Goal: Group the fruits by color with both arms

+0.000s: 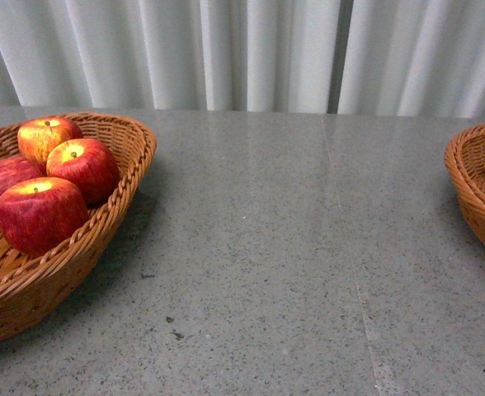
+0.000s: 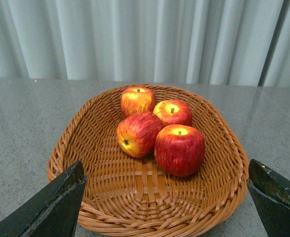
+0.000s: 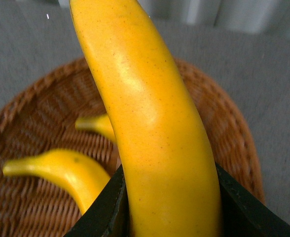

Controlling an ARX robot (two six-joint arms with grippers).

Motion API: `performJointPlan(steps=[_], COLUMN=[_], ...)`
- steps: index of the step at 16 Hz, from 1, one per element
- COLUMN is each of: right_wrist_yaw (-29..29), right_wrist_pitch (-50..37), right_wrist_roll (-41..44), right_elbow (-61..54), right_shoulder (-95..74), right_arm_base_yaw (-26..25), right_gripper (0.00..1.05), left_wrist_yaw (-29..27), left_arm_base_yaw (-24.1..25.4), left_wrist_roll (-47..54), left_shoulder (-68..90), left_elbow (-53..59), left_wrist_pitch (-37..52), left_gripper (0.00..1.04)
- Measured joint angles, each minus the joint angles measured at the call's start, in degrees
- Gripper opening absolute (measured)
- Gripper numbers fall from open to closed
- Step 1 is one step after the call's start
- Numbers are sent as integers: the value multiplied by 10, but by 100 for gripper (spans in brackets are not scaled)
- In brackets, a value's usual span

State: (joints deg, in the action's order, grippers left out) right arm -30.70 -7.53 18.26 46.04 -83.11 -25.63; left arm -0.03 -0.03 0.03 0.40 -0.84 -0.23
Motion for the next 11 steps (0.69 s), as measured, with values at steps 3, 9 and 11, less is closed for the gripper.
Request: performJointPlan(steps=[3,9,11], right_wrist_yaw=[-1,-9,-22], right_wrist_pitch=[32,20,2], right_wrist_roll=[34,22,-23], right_elbow=[-35,-29,-20], right_shoulder=[1,24,49], right_arm_base_yaw=[-14,18,26], right_gripper=[39,97,97], left_wrist_yaw=[0,0,0], left_arm_base_yaw=[0,0,0], left_wrist_roll=[0,0,0], left_shoulder=[0,0,0], left_elbow=[0,0,0], left_wrist_pitch=[0,0,0], left_gripper=[98,98,98])
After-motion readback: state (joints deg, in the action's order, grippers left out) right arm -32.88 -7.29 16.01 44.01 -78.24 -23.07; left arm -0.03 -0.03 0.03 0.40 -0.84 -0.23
